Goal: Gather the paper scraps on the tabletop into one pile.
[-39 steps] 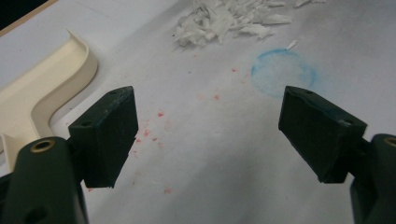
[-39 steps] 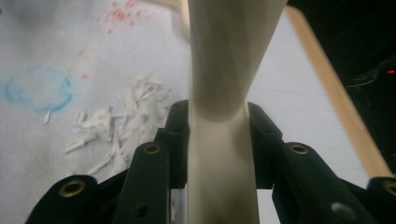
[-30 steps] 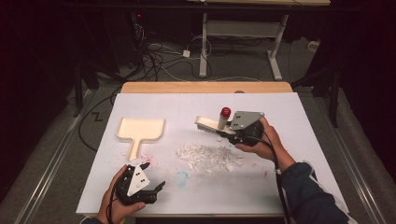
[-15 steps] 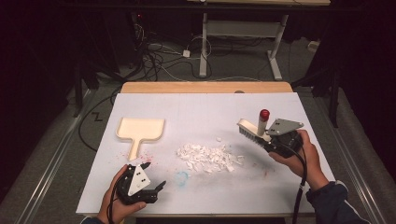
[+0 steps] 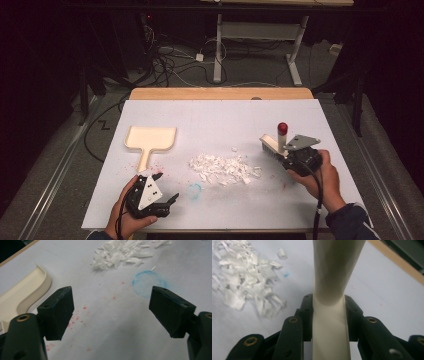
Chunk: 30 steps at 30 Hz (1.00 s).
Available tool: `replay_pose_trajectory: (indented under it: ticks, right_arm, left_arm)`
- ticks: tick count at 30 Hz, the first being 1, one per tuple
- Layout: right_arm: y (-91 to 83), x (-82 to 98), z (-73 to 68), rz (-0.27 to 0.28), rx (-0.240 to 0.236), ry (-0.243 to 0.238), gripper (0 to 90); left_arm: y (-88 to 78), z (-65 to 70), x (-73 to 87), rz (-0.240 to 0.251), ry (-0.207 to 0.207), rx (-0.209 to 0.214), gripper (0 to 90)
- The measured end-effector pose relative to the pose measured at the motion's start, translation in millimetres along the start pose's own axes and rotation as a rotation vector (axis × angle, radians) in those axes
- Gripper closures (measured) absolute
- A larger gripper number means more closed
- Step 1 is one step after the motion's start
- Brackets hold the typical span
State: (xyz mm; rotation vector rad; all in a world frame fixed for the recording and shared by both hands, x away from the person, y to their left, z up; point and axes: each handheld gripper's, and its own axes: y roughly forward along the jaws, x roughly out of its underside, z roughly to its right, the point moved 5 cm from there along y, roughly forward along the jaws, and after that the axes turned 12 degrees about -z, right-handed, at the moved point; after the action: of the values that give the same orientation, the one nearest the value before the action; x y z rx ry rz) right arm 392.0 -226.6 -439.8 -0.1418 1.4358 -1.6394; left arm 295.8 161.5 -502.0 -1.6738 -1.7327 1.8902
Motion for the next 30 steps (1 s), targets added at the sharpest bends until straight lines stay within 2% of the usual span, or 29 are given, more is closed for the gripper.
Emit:
replay_pose_trajectory:
  ticks: [2, 5, 8, 13, 16, 18, 21, 22, 24, 30]
  right_arm:
    - [9.7, -9.1, -13.7, -0.004, -0.01, -0.008, 68.3]
    - [21.5, -26.1, -32.3, -0.005, 0.034, -0.013, 68.3]
    - [31.6, -41.4, -49.5, 0.01, 0.029, -0.026, 68.2]
    - [35.6, -60.8, -71.6, 0.049, -0.019, -0.064, 68.2]
    - [31.1, -62.8, -80.3, 0.076, -0.078, -0.104, 68.1]
    - [24.6, -61.4, -81.6, 0.105, -0.118, -0.129, 68.2]
    - [11.3, -57.7, -78.8, 0.151, -0.214, -0.122, 68.3]
    - [6.9, -56.4, -76.9, 0.161, -0.211, -0.114, 68.3]
    - [-1.2, -54.4, -71.1, 0.173, -0.173, -0.124, 68.3]
    - [-21.3, -46.7, -51.6, 0.218, -0.154, -0.082, 68.3]
  left_arm:
    - [0.3, 0.1, -0.4, -0.001, 0.004, 0.0, 18.8]
    - [-0.1, -0.1, -0.3, 0.002, 0.001, 0.001, 18.8]
    - [-0.4, -0.3, 0.3, 0.004, -0.001, 0.003, 18.8]
    - [-0.3, -0.3, 1.5, 0.003, -0.001, 0.008, 18.8]
    - [-0.9, -0.4, 2.1, 0.003, -0.003, 0.008, 18.9]
    - [-0.9, -0.5, 2.5, 0.001, -0.004, 0.007, 18.8]
    - [-1.3, -0.3, 2.8, 0.0, -0.006, 0.004, 18.8]
    - [-1.4, -0.5, 2.8, 0.002, -0.01, 0.003, 18.9]
    - [-1.7, -0.6, 2.5, 0.003, -0.015, 0.001, 18.9]
    - [-0.3, 2.5, 2.0, -0.008, -0.005, 0.0, 18.8]
